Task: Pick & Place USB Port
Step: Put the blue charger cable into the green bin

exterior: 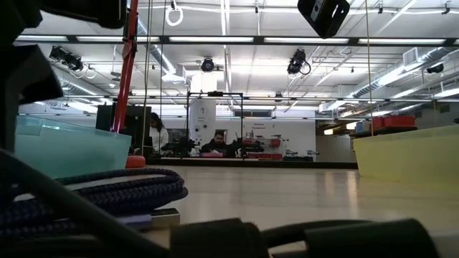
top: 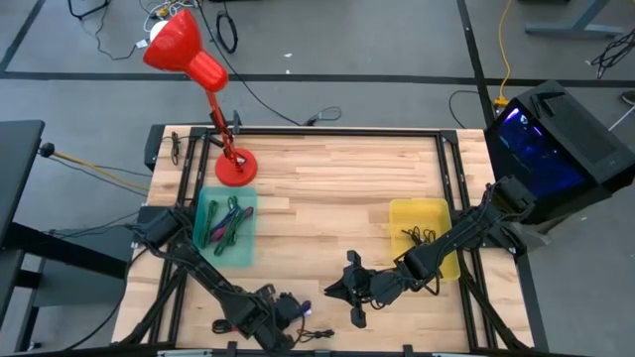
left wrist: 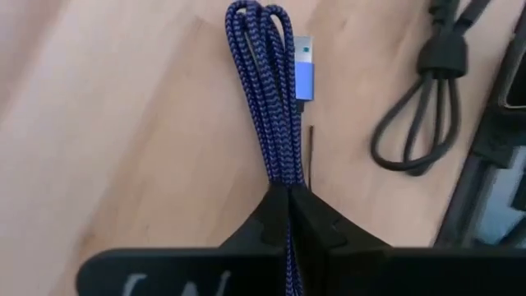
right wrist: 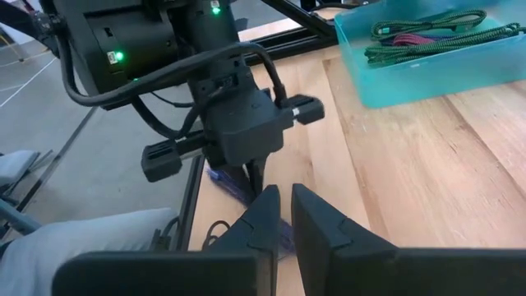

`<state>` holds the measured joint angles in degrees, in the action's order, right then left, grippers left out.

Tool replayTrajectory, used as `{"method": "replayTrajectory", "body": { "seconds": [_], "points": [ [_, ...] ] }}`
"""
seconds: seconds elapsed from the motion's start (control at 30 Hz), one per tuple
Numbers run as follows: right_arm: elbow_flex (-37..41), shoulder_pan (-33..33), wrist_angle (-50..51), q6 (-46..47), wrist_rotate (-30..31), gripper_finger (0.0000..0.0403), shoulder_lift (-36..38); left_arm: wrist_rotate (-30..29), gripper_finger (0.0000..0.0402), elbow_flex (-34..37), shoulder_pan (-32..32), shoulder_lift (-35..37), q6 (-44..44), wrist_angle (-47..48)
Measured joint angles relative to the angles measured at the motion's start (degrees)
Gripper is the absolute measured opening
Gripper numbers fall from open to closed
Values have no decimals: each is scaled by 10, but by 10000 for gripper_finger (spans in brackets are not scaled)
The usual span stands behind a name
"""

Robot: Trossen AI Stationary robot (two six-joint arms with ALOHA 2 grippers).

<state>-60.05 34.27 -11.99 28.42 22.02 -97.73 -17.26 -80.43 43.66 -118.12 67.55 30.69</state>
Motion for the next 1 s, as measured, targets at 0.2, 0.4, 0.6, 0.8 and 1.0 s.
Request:
{"method": "replayTrajectory", "body": {
  "seconds": [0.2, 0.4, 0.6, 0.8, 1.0],
  "points": [
    [0, 0, 1, -3, 0, 37, 0, -37, 2, -35, 0, 17, -29, 48],
    [0, 0, 5, -4, 0, 37, 0, -107, 1, -89, 0, 44, -46, 169],
    [0, 0, 15, 1, 0, 37, 0, -191, 1, -109, 15, 105, 49, 369],
    [0, 1, 23, 7, 0, 37, 0, -215, 1, -79, 47, 185, 270, 594],
    [0, 1, 23, 11, 0, 37, 0, -246, 1, 48, 72, 313, 393, 592]
  ]
}}
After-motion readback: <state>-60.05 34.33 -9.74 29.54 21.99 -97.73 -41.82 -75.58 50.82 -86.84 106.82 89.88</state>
